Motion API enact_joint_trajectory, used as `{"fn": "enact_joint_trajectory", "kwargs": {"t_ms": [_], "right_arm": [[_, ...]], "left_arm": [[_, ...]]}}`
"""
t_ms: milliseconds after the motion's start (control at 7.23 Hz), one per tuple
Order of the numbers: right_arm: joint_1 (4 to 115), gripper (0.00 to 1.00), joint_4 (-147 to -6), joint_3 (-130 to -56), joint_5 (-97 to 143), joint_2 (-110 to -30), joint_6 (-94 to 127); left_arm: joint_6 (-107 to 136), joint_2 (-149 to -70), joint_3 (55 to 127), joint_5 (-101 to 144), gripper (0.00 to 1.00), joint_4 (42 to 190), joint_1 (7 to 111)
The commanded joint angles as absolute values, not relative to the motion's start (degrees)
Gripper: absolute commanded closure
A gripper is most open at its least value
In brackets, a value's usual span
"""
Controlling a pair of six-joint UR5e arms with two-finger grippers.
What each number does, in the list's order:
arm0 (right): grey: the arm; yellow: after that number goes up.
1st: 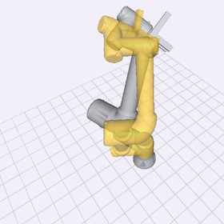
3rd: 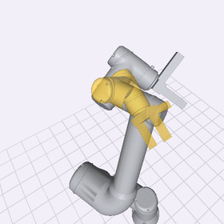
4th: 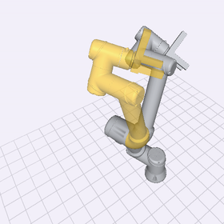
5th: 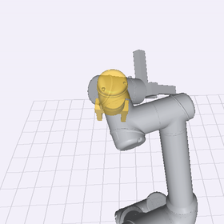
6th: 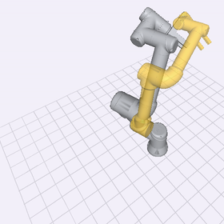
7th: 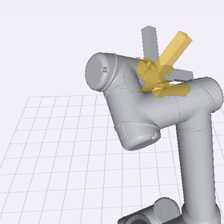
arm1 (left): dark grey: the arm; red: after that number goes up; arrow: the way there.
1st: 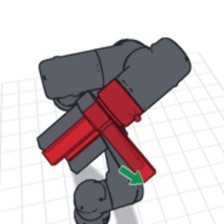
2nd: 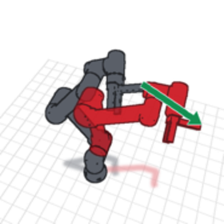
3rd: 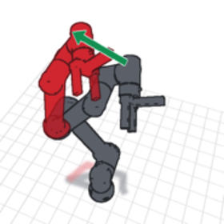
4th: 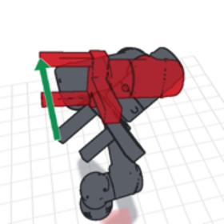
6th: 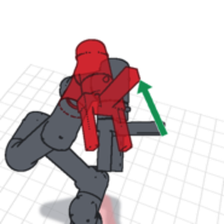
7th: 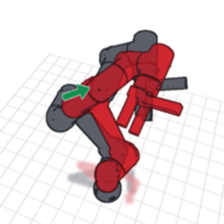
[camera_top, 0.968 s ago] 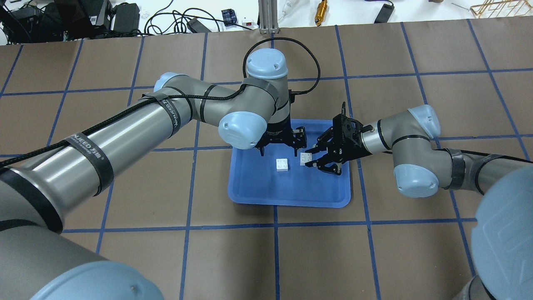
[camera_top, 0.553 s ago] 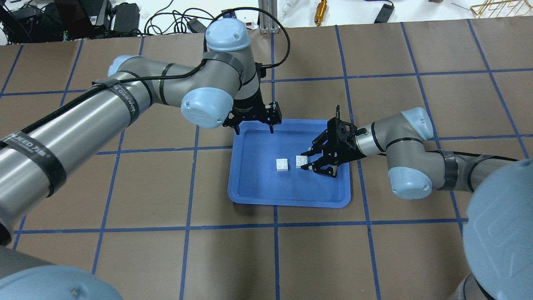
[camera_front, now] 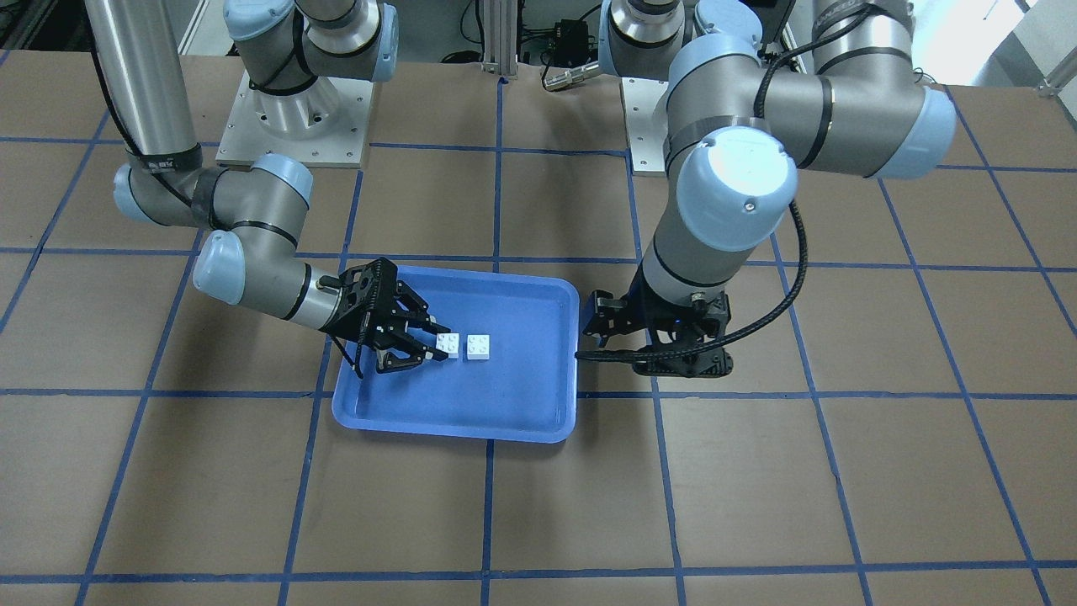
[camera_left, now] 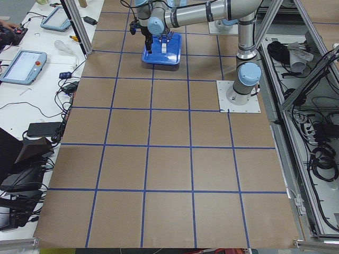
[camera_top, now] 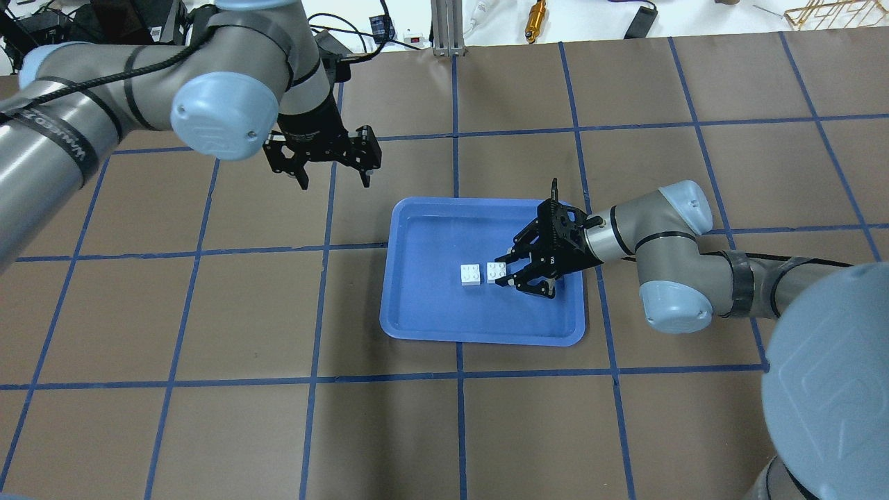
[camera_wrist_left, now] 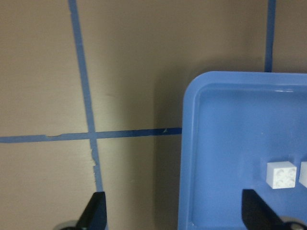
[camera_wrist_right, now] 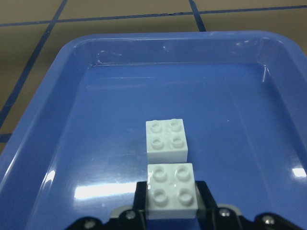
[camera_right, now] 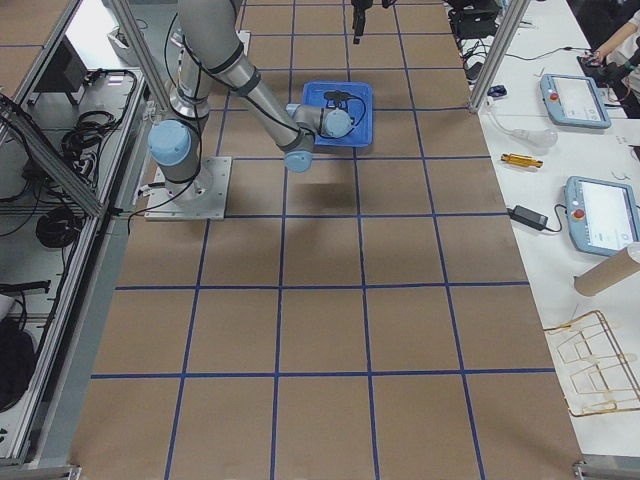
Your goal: Assemble white blocks and place on blue tray
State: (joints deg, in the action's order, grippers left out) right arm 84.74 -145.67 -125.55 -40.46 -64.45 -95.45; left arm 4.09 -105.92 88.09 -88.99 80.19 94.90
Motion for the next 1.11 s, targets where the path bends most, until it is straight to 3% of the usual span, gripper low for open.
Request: {"fn": "enact_joint_trajectory", "kwargs": {"t_ms": [0, 415, 968], "right_arm": [[85.69, 1.00, -145.81, -125.25, -40.43, -64.34, -94.67], [85.96, 1.00, -147.21, -124.63, -40.52, -63.46, -93.60], [86.48, 1.00, -147.57, -124.63, -40.60, -63.37, -93.60]], "left_arm": [[0.18, -101.27, 87.45, -89.21, 0.00, 84.35, 89.76], [-5.10, -95.82, 87.71, -89.21, 0.00, 90.51, 86.14], [-5.10, -94.13, 87.80, -89.12, 0.00, 91.49, 85.87]]}}
